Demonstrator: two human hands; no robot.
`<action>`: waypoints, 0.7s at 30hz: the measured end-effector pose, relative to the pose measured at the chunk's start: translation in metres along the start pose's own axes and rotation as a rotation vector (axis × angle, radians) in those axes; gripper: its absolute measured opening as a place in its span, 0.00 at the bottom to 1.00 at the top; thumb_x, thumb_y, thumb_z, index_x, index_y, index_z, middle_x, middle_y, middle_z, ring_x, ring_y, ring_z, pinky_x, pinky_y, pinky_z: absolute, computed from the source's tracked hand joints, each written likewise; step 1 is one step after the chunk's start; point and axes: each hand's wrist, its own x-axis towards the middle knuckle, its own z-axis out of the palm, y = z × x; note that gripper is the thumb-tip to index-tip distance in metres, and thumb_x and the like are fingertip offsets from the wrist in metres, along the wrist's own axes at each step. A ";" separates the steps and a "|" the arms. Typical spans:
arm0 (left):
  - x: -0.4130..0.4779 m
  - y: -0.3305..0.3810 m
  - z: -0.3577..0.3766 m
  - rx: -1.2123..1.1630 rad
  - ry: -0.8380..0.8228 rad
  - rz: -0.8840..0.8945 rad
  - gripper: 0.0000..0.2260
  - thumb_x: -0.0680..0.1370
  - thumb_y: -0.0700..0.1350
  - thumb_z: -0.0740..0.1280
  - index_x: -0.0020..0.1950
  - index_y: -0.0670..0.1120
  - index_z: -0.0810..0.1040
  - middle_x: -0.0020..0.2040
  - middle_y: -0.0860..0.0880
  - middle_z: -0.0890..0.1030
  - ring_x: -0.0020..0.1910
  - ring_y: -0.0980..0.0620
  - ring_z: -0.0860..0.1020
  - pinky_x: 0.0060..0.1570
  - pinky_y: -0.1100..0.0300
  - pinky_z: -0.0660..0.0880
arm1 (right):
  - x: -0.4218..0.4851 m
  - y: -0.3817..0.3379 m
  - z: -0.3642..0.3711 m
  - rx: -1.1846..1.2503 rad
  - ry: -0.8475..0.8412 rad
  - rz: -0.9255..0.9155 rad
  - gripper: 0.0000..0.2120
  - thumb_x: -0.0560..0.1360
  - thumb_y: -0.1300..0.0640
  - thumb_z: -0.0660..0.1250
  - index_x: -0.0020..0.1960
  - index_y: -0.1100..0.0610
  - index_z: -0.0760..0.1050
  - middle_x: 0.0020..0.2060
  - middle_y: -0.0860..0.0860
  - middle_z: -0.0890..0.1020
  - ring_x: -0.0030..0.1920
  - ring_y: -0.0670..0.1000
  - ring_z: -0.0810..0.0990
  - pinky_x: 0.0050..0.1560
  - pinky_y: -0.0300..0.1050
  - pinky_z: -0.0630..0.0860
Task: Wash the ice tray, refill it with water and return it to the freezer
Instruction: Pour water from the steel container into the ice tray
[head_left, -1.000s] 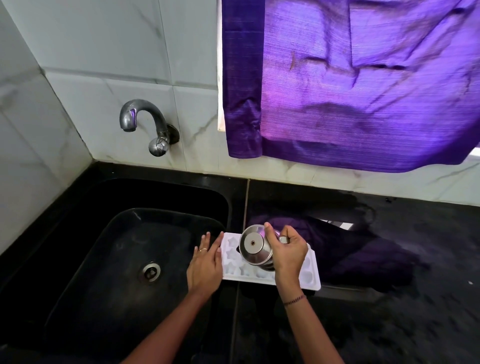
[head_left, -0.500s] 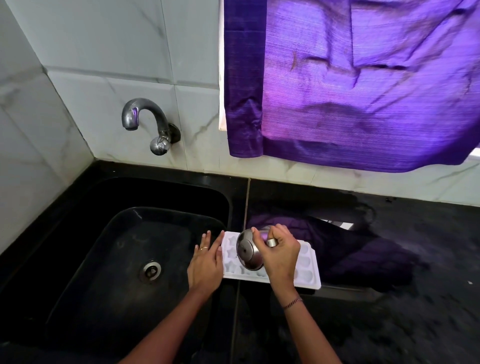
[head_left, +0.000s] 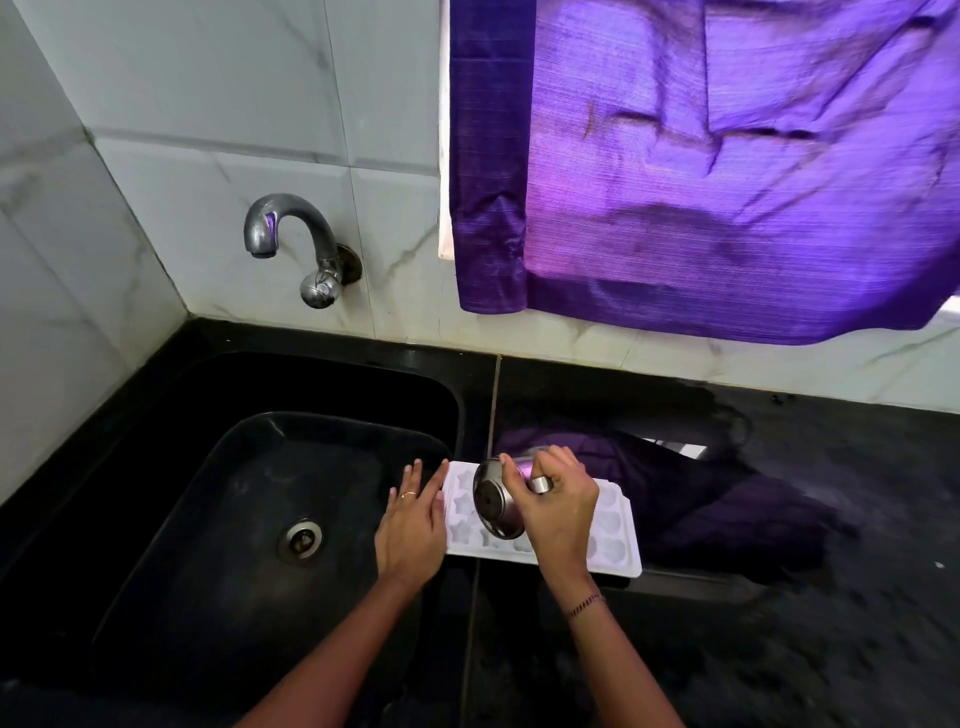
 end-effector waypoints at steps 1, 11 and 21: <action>0.000 0.000 0.000 -0.001 -0.002 -0.001 0.30 0.74 0.57 0.35 0.75 0.59 0.57 0.77 0.49 0.56 0.77 0.54 0.51 0.74 0.58 0.51 | 0.000 0.000 0.000 0.010 0.005 0.016 0.23 0.67 0.60 0.75 0.27 0.55 0.61 0.25 0.41 0.62 0.30 0.40 0.64 0.35 0.32 0.61; 0.000 0.003 -0.003 -0.022 -0.008 -0.005 0.22 0.80 0.50 0.45 0.75 0.58 0.58 0.77 0.49 0.56 0.77 0.54 0.52 0.74 0.57 0.51 | 0.003 0.004 -0.017 0.136 0.137 0.242 0.25 0.67 0.62 0.76 0.26 0.55 0.59 0.23 0.47 0.63 0.27 0.45 0.62 0.30 0.31 0.61; 0.000 0.002 -0.002 -0.027 -0.009 -0.019 0.25 0.77 0.53 0.43 0.75 0.58 0.58 0.77 0.49 0.57 0.77 0.54 0.52 0.74 0.57 0.51 | -0.003 0.018 -0.034 0.150 0.186 0.382 0.26 0.68 0.60 0.76 0.26 0.55 0.58 0.23 0.53 0.64 0.27 0.50 0.61 0.30 0.45 0.65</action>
